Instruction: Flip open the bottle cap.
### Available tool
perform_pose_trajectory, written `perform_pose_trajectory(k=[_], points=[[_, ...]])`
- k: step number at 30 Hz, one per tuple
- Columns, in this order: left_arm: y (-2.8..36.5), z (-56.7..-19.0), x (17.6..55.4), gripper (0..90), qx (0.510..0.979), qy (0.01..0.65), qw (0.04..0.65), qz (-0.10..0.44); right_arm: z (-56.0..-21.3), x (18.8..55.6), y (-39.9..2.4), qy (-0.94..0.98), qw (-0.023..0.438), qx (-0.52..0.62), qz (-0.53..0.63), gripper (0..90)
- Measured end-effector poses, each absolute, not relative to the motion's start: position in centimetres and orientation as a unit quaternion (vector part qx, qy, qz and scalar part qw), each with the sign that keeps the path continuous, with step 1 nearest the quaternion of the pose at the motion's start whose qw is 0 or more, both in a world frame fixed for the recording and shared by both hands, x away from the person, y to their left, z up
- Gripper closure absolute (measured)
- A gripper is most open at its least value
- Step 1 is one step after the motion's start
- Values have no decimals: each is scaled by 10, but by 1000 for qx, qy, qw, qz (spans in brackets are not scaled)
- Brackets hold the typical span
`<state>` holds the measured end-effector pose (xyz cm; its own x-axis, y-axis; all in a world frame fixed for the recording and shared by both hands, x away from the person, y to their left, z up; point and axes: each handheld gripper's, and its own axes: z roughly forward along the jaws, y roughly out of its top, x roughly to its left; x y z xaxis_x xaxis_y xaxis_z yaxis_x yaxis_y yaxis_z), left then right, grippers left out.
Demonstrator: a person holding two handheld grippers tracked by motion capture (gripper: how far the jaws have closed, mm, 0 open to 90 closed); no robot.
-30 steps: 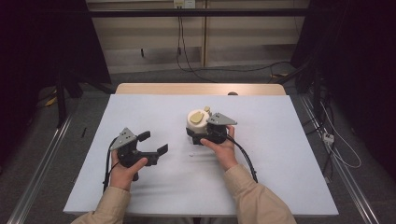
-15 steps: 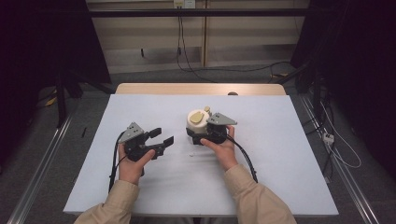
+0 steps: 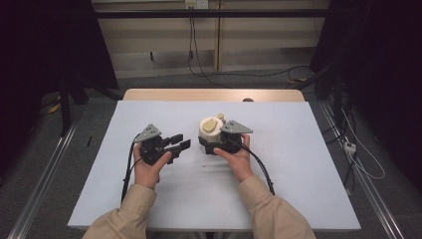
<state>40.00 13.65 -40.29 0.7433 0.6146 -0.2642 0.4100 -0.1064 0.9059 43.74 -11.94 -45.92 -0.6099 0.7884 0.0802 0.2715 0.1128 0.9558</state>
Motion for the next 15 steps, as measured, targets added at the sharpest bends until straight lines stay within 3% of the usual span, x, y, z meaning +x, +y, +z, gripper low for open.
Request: perform_pose_trajectory(k=[15], points=[[120,-402,410,766,752,340,558,89,-459,437,-119,708,233,375,550,64]])
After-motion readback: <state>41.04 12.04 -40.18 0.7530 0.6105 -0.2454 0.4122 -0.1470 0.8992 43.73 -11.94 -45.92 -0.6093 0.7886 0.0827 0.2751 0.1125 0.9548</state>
